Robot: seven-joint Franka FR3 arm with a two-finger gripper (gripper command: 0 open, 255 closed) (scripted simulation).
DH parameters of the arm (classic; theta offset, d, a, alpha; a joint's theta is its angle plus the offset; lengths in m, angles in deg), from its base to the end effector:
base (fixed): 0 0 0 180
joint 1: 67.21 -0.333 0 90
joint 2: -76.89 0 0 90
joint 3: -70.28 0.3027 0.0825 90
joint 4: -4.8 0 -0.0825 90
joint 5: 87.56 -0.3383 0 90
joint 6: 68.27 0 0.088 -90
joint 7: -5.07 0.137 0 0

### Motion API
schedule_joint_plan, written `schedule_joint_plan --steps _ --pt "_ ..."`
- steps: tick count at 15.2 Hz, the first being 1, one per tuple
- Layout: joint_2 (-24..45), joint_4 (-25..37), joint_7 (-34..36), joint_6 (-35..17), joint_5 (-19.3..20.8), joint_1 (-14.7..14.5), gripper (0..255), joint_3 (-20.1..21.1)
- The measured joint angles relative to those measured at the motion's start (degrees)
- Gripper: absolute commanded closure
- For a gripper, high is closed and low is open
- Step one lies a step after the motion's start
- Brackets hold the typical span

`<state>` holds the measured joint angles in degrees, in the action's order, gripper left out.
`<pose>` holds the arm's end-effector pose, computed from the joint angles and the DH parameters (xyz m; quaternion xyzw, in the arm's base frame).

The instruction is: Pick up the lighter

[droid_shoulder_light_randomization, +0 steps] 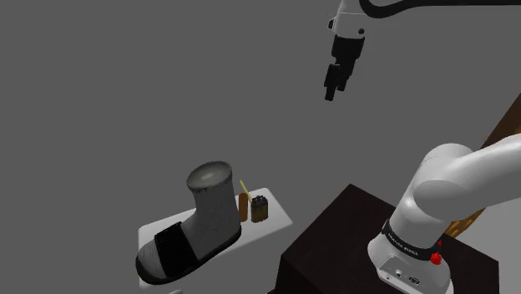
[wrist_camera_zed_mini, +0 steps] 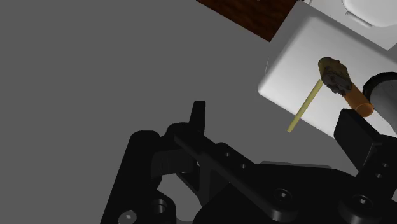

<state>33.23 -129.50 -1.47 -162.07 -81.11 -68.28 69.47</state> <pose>0.2855 -0.0145 0.5564 0.9963 0.0632 0.0248 0.0527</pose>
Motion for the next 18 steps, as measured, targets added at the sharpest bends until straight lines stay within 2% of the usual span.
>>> schedule_joint_plan --steps 3,8,18 --pt "0.5 -1.6 -0.1 -2.1 -0.4 -0.3 0 -0.2" --pt "3.0 -7.9 0.1 -10.7 -2.6 -2.0 0 0.0" --pt "14.5 -17.3 -0.6 -31.8 -8.1 -6.6 0 0.6"
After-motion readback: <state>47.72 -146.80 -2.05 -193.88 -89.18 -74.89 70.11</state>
